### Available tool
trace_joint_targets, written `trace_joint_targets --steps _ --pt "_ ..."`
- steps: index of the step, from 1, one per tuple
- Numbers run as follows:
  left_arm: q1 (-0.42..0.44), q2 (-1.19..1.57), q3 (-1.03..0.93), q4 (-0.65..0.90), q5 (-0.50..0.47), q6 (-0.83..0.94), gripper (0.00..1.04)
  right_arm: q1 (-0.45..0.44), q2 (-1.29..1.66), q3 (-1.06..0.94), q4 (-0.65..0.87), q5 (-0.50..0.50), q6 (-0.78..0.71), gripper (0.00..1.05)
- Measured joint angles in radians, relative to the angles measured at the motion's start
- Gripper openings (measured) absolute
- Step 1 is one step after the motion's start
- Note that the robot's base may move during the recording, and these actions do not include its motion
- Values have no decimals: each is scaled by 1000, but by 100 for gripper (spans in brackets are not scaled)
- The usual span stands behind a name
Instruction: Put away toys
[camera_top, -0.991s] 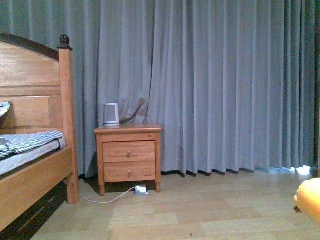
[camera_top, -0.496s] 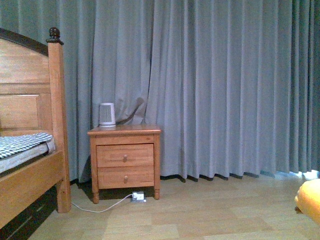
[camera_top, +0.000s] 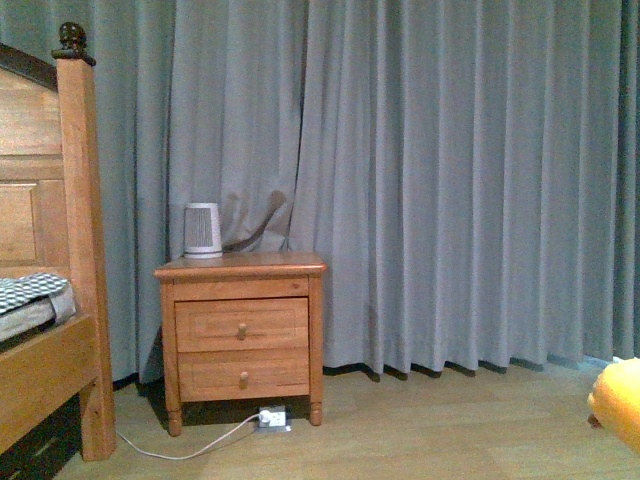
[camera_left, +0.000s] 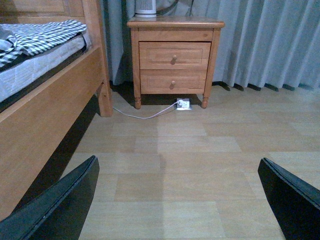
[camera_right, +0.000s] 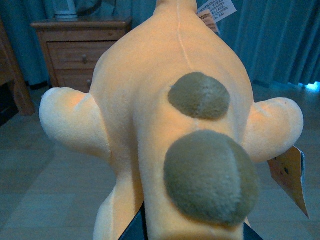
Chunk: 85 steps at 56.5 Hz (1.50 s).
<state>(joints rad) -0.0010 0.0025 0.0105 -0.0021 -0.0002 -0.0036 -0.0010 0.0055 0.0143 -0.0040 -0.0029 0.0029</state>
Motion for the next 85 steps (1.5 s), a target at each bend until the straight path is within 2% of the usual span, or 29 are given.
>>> trace_joint_targets --steps 85 --pt "0 -2 0 0 0 0 98 0 0 0 0 0 0 7"
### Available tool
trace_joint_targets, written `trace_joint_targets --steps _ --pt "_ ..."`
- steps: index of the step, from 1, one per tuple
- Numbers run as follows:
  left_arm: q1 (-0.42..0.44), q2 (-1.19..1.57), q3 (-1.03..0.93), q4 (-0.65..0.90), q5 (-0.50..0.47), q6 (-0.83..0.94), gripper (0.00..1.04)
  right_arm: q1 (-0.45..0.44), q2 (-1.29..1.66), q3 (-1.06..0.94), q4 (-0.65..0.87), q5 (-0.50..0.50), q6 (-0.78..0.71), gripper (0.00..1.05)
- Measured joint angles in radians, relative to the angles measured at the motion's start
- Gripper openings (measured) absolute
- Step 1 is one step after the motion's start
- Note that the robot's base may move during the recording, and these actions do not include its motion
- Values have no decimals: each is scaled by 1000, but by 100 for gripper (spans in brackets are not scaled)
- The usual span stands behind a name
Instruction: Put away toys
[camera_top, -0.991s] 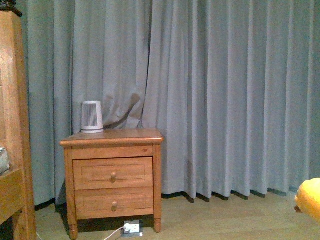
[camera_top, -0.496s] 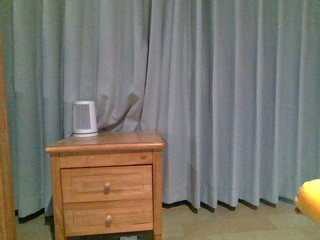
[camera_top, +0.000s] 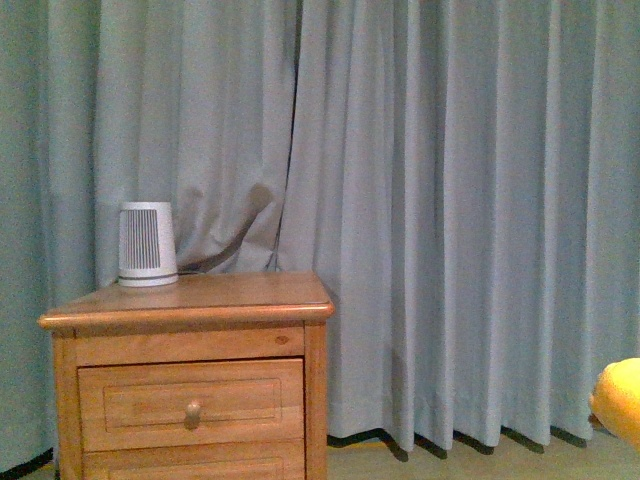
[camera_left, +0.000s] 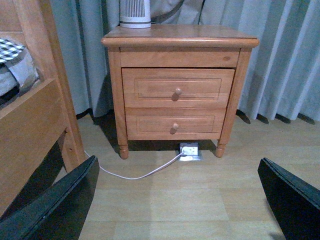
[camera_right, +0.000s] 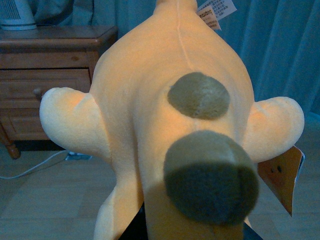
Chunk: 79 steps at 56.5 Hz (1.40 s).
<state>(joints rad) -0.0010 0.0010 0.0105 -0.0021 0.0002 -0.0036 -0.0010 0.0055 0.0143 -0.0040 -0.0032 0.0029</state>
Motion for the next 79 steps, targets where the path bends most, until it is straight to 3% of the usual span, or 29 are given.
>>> trace_joint_targets --steps 79 --pt "1 2 0 0 -2 0 98 2 0 0 0 2 0 7"
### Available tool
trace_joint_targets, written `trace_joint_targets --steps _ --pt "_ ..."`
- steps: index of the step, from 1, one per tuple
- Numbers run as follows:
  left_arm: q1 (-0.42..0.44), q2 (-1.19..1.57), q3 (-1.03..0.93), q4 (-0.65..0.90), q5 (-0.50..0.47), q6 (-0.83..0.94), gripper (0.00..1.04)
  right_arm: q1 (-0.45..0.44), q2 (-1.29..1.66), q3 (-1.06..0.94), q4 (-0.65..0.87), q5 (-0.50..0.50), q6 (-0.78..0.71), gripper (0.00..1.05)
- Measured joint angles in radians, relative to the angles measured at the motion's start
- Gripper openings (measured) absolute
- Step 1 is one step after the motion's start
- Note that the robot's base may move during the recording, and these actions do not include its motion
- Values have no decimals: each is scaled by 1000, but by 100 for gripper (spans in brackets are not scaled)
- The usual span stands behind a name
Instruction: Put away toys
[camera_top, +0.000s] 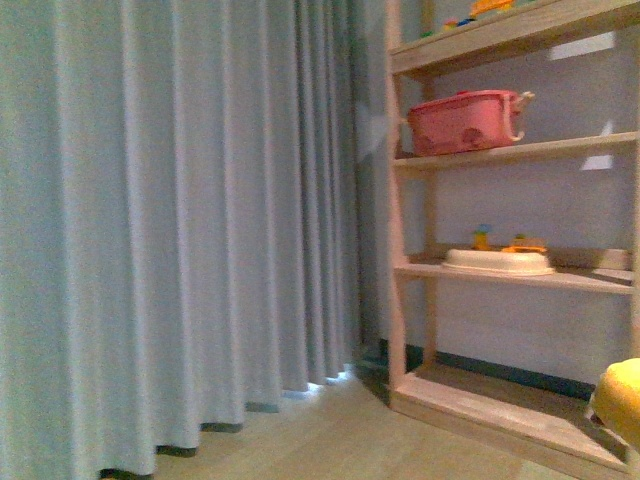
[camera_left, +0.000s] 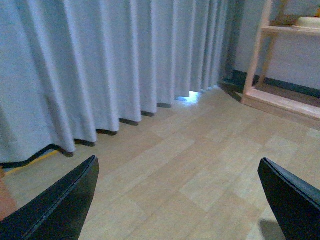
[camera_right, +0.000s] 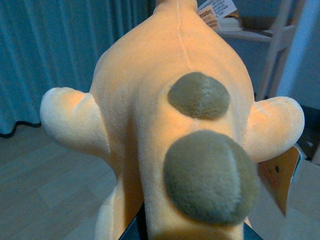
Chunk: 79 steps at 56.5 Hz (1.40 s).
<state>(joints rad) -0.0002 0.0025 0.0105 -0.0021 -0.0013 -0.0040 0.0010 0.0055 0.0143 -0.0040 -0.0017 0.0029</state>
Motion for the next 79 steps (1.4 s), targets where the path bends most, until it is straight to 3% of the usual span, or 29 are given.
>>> trace_joint_targets --steps 79 --pt "-2 -1 0 0 1 0 98 -1 -1 0 0 -1 0 7"
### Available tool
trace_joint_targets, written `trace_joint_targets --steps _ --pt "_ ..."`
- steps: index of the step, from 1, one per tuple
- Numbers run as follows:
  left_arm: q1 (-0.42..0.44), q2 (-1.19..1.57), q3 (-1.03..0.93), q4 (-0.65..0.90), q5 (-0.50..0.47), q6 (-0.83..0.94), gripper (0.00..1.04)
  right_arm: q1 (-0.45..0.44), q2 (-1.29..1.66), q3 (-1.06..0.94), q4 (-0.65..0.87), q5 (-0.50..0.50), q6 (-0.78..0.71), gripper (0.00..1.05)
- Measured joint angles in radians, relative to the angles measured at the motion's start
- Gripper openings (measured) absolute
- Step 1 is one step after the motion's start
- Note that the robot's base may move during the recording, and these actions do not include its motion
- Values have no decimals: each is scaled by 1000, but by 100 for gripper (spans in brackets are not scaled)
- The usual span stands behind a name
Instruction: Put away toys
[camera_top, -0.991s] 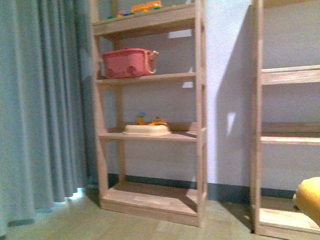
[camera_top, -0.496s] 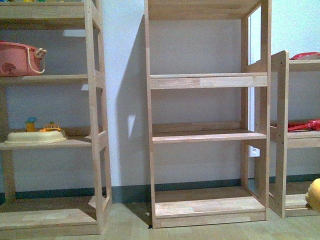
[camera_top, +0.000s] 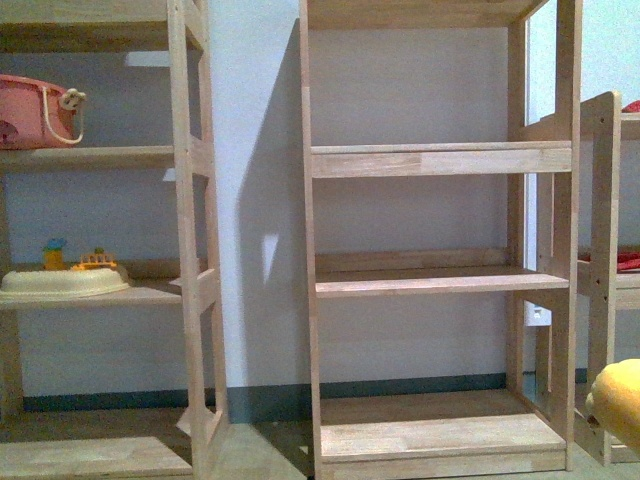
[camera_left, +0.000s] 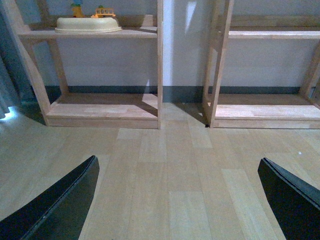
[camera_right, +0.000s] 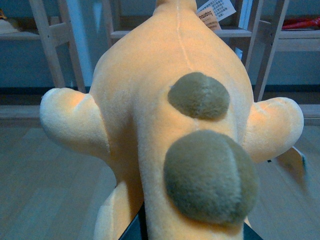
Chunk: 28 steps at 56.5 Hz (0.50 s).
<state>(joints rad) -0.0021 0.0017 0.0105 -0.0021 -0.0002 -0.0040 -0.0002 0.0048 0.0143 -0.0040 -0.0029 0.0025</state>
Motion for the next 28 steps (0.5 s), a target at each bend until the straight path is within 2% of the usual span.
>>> trace_joint_targets --steps 28 --pt "0 0 0 0 0 0 98 0 0 0 0 0 0 7"
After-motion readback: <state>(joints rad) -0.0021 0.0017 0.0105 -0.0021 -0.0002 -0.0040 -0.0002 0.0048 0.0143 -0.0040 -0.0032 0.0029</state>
